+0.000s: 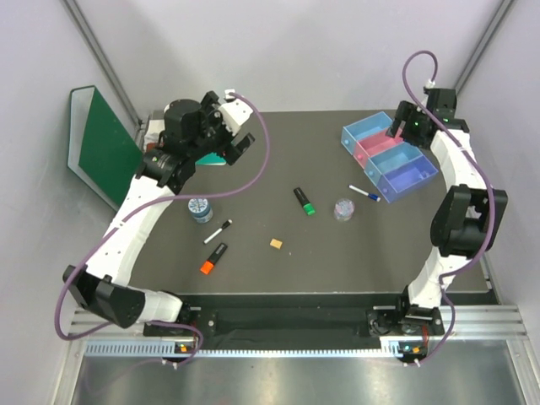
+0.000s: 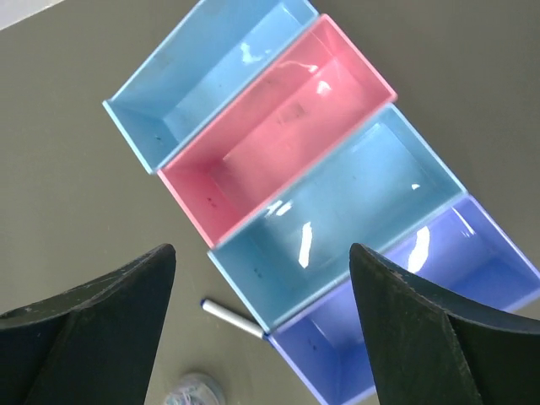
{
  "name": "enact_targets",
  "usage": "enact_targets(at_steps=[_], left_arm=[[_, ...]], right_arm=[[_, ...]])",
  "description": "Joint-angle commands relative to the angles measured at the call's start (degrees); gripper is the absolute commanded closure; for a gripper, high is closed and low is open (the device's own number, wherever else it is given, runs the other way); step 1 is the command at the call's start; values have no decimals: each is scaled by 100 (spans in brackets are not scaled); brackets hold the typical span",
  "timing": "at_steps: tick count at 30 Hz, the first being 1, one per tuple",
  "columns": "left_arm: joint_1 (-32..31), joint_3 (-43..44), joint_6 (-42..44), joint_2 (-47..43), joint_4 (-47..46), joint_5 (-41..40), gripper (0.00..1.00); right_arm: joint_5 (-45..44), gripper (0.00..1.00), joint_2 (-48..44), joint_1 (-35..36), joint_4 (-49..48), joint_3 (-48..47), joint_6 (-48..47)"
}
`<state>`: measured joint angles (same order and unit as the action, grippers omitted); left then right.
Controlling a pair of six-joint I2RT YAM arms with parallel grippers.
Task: Sort the stationery into containers
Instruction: Move the storage box to the center of the board.
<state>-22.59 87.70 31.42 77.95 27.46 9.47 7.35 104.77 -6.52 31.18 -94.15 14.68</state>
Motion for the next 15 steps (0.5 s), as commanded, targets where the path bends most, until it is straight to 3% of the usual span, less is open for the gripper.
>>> enact_targets(at_steps=[1,15], left_arm=[[-17,-60,4,-272,84,-130,1],[-17,160,-48,-237,102,-34,1]], right_arm=[[-155,17,456,248,-296,-402,9],[-577,20,1458,468,-314,-719,-202]])
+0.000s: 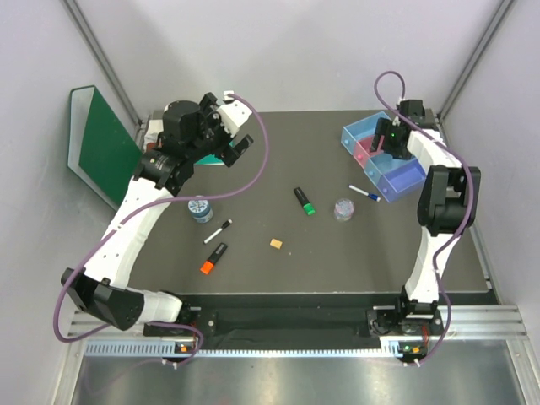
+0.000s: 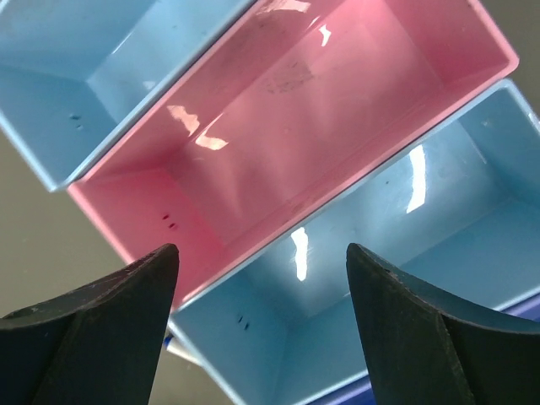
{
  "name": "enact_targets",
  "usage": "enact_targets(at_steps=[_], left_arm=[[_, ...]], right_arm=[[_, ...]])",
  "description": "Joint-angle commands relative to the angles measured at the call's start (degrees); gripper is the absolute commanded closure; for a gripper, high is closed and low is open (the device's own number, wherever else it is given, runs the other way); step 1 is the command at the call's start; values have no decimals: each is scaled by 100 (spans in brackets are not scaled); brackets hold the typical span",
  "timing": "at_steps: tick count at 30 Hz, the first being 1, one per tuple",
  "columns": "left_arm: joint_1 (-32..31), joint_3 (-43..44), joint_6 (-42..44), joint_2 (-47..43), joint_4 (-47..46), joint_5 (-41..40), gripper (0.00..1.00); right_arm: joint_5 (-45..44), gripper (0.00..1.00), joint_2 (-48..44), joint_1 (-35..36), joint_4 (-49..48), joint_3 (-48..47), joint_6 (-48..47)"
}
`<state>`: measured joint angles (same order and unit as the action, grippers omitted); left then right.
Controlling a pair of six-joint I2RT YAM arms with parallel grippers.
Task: Sort the stationery into containers
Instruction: Move the storage box to the center of the board.
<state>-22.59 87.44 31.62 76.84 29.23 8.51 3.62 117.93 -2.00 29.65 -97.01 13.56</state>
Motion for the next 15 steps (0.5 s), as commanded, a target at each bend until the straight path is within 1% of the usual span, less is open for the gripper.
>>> enact_targets(at_steps=[1,5,8,9,11,12,14,15], left_arm=[[-17,134,-68,-134,-111,54,1],[-9,-25,-59,-151,-207,45,1],[-9,-104,-41,-152,-216,36,1],[0,-130,-33,-143,-225,36,1],[26,-166,-50,-160,-251,54,1],[35,-192,-59,-160,-260,71,1],[79,-227,-94,-195,-260,107,1],[88,-262,-112,-204,-260,107,1]], right_arm=[[-212,20,186,24,-179,-459,-82],[-309,21,406,112,-179,-660,-161],[-344,25,511,156,-196,-784,-284],[-527,29,529,339,-205,-810,-319],[-564,33,564,437,-205,-828,-389],[-590,34,573,455,-205,-828,-407],[-608,40,600,525,-240,-811,-442],[-634,45,600,560,-223,-811,-503]])
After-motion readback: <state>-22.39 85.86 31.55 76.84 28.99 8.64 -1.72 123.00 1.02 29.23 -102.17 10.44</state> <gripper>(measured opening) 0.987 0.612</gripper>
